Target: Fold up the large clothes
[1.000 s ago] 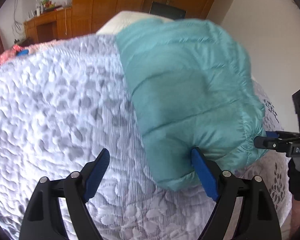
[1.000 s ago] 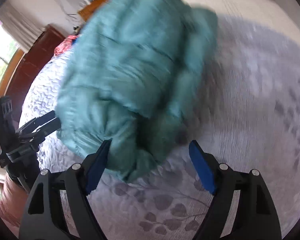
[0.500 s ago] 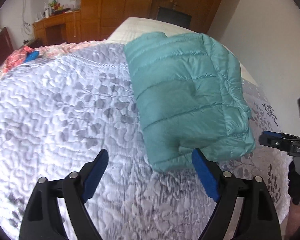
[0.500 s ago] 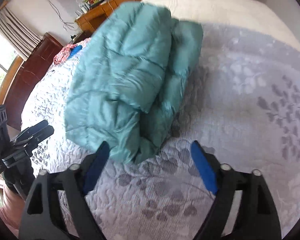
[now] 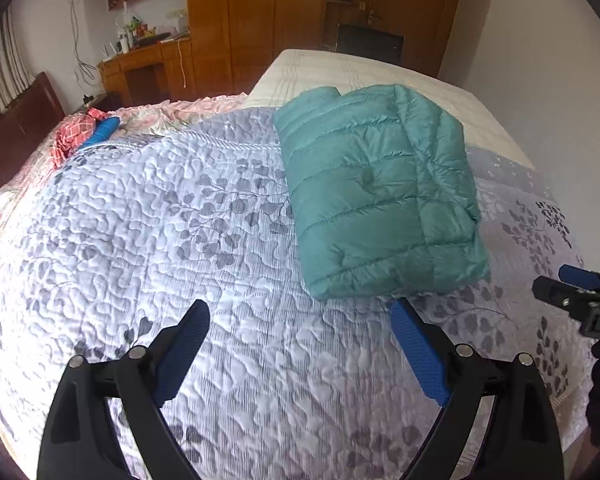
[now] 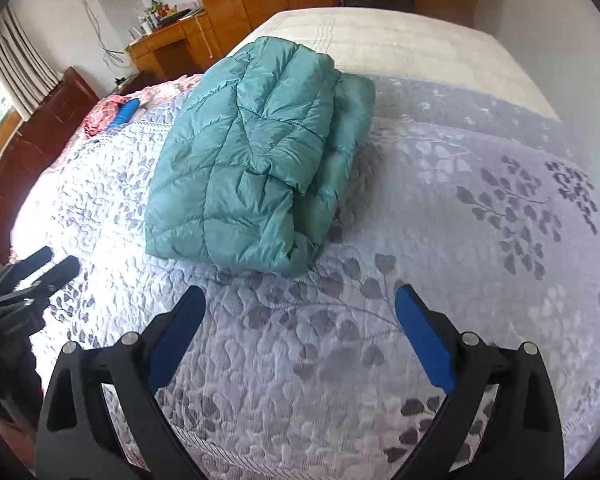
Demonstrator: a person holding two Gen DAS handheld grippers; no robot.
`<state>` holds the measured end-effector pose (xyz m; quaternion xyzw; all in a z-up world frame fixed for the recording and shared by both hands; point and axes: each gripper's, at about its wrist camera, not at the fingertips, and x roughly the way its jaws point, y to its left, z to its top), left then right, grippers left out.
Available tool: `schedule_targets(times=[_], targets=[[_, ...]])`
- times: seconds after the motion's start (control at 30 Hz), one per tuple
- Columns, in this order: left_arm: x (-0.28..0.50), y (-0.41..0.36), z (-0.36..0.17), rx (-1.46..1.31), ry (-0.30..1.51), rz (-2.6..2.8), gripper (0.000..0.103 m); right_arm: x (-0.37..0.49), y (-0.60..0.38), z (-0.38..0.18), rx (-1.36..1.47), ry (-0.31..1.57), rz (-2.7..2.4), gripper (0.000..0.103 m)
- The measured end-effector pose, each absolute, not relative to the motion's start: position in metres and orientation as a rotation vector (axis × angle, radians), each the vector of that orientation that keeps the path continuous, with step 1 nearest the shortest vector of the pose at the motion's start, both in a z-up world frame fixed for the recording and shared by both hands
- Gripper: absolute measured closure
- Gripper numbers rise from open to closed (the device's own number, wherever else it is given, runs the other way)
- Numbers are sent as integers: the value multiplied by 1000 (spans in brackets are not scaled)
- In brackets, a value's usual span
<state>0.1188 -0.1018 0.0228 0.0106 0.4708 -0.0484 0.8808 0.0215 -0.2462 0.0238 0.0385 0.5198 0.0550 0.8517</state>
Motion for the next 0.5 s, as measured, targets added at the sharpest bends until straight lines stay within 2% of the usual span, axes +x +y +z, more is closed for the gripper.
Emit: schedule_targets(times=[0.5], targets=[[78,-106,61,42,956,-93,11,-11,-239,47,96,1102,46,8]])
